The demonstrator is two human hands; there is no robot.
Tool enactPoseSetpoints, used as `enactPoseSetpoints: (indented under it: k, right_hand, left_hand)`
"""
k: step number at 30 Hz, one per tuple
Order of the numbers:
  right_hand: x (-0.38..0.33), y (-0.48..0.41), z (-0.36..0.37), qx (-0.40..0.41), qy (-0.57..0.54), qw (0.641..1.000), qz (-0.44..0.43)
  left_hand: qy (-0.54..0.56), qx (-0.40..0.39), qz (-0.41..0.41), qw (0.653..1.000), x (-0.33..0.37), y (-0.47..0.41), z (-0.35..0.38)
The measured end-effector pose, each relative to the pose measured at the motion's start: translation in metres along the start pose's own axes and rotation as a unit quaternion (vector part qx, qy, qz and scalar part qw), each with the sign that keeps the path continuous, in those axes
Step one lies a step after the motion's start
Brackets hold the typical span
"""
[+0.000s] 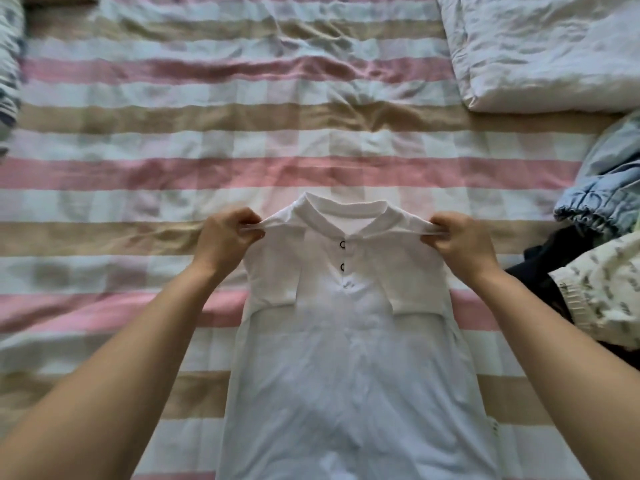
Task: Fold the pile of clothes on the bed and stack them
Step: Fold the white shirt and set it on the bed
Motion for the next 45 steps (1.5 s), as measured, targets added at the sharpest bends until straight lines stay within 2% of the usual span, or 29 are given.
enactPoseSetpoints:
  k: [2, 4, 9, 17, 23, 26, 28, 31, 33, 34, 35, 37, 39, 40, 42, 44, 45]
  right_hand:
    - [-0.007, 0.03, -0.013, 0.044, -0.002, 0.998, -0.049]
    - [-0.012, 0.063, -0.021, 0.053, -0.012, 0.996, -0.074]
    - [-0.019, 0.151, -0.024, 0.063, -0.006, 0.987, -0.145]
    - [0.01, 0.263, 0.012, 0.036, 0.037, 0.988, -0.144]
    - [0.027, 0.292, 0.043, 0.031, 0.069, 0.99, -0.123]
    - [0.033, 0.294, 0.045, 0.049, 0.062, 0.992, -0.101]
    - [0.033, 0.295, 0.046, 0.052, 0.057, 0.992, -0.098]
    - [0.035, 0.3, 0.052, 0.025, 0.053, 0.995, -0.078]
    - [0.035, 0.306, 0.057, 0.014, 0.002, 0.999, -0.033]
    - [0.035, 0.31, 0.058, 0.018, -0.051, 0.998, 0.017]
    - [0.036, 0.315, 0.06, 0.033, -0.115, 0.989, 0.084]
    - [0.036, 0.324, 0.07, 0.073, -0.228, 0.946, 0.218]
    - [0.034, 0.327, 0.084, 0.084, -0.299, 0.895, 0.321]
    - [0.033, 0.326, 0.089, 0.091, -0.321, 0.874, 0.353]
    - [0.03, 0.323, 0.092, 0.125, -0.363, 0.837, 0.39]
    - [0.03, 0.322, 0.089, 0.174, -0.409, 0.797, 0.409]
    - [0.031, 0.323, 0.087, 0.191, -0.413, 0.79, 0.411]
  left_hand:
    - [0.029, 0.032, 0.044, 0.998, 0.007, 0.03, -0.013]
    - [0.027, 0.052, 0.087, 0.995, 0.013, 0.066, -0.022]
    - [0.002, 0.052, 0.093, 0.994, 0.007, 0.16, -0.019]
    - [-0.025, 0.007, 0.097, 0.995, -0.03, 0.272, 0.015]
    - [-0.034, -0.019, 0.044, 0.998, -0.05, 0.306, 0.042]
    - [0.082, 0.034, -0.05, 0.995, -0.056, 0.308, 0.043]
    - [0.138, 0.036, -0.105, 0.984, -0.061, 0.309, 0.048]
    - [0.153, 0.014, -0.149, 0.977, -0.063, 0.312, 0.056]
    - [0.15, 0.049, -0.195, 0.968, -0.066, 0.315, 0.058]
    - [0.177, 0.079, -0.239, 0.951, -0.068, 0.318, 0.06]
    - [0.234, 0.113, -0.294, 0.92, -0.069, 0.323, 0.065]
    - [0.375, 0.164, -0.385, 0.827, -0.064, 0.332, 0.082]
    - [0.463, 0.194, -0.418, 0.757, -0.051, 0.335, 0.1]
    - [0.488, 0.206, -0.419, 0.738, -0.044, 0.334, 0.106]
    - [0.485, 0.234, -0.411, 0.735, -0.033, 0.332, 0.112]
    - [0.442, 0.264, -0.386, 0.766, -0.028, 0.332, 0.107]
    - [0.419, 0.274, -0.367, 0.784, -0.027, 0.332, 0.103]
Point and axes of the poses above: each hand's wrist, its own y-axis away from the middle knuckle, its own z-axis out of the palm, x = y × z, the point moved 4 cm from there along -y, towards the middle knuckle, and after that the axes turned 5 degrees about -x, right-handed, at the moved point
